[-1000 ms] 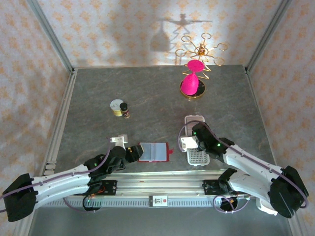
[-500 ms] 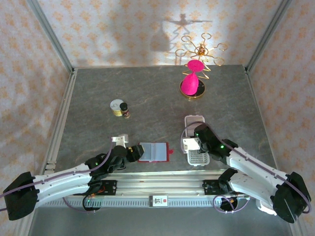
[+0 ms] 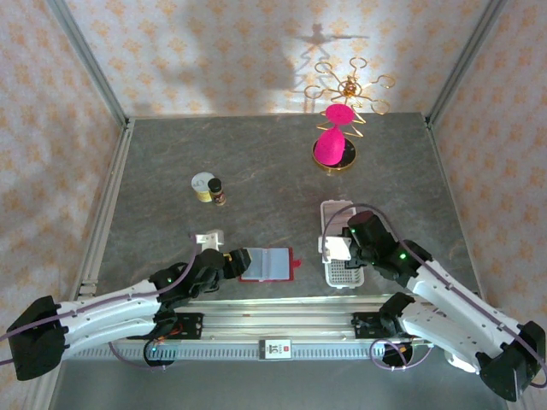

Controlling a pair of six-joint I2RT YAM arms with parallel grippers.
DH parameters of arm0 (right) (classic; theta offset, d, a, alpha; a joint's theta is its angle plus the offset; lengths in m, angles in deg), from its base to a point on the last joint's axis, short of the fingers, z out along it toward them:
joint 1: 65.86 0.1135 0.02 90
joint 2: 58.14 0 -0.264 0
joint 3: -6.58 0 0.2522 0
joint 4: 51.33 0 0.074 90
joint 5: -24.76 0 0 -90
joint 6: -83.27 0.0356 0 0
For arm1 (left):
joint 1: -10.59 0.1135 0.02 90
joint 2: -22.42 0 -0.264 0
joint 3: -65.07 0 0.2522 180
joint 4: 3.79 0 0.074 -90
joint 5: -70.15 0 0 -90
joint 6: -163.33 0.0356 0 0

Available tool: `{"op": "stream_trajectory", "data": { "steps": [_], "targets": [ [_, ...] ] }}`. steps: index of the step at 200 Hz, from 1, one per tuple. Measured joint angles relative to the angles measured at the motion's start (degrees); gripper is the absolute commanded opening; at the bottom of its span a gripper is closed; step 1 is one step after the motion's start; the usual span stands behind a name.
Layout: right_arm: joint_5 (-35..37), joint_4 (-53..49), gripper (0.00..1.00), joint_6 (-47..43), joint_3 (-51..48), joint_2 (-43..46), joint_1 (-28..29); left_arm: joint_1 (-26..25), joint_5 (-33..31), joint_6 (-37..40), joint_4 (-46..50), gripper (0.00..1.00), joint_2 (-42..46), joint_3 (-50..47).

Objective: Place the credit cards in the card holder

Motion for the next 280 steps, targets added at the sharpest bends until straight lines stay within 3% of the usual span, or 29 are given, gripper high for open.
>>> {"op": "stream_trajectory", "data": {
  "steps": [27,50,120,161,192,228,253,280],
  "targets": [
    [-5.27,0.61,0.0,7.89,4.46,0.11,0.0,0.0,0.04,0.55,1.07,0.72,-1.49,1.14],
    [-10.47,6.99,0.0,19.17,5.99,0.7,0.02,0.0,0.35,1.38,2.84,0.73,-4.31,3.04],
    [-16.76,30.75,0.0,79.56,1.53,-6.12,0.0,0.0,0.63,3.76,9.51,0.77,-14.36,10.25],
    [-18.21,36.44,0.0,102.31,-9.01,-5.97,0.02,0.0,1.81,4.59,11.39,0.76,-17.25,11.8],
    [-17.84,39.41,0.0,110.81,-12.55,-6.47,0.68,0.0,2.12,4.63,11.54,0.75,-18.69,12.24],
    [-17.59,41.62,0.0,114.79,-13.57,-10.43,4.48,0.0,2.29,4.63,12.61,0.74,-21.2,12.98],
    [-15.5,39.87,0.0,114.09,-12.33,-11.26,5.73,0.0,2.29,4.61,12.74,0.72,-21.22,13.07],
    [-10.01,32.48,0.0,107.47,-7.78,-9.94,5.73,0.0,2.23,4.66,12.72,0.72,-20.52,13.33]
  ]
}}
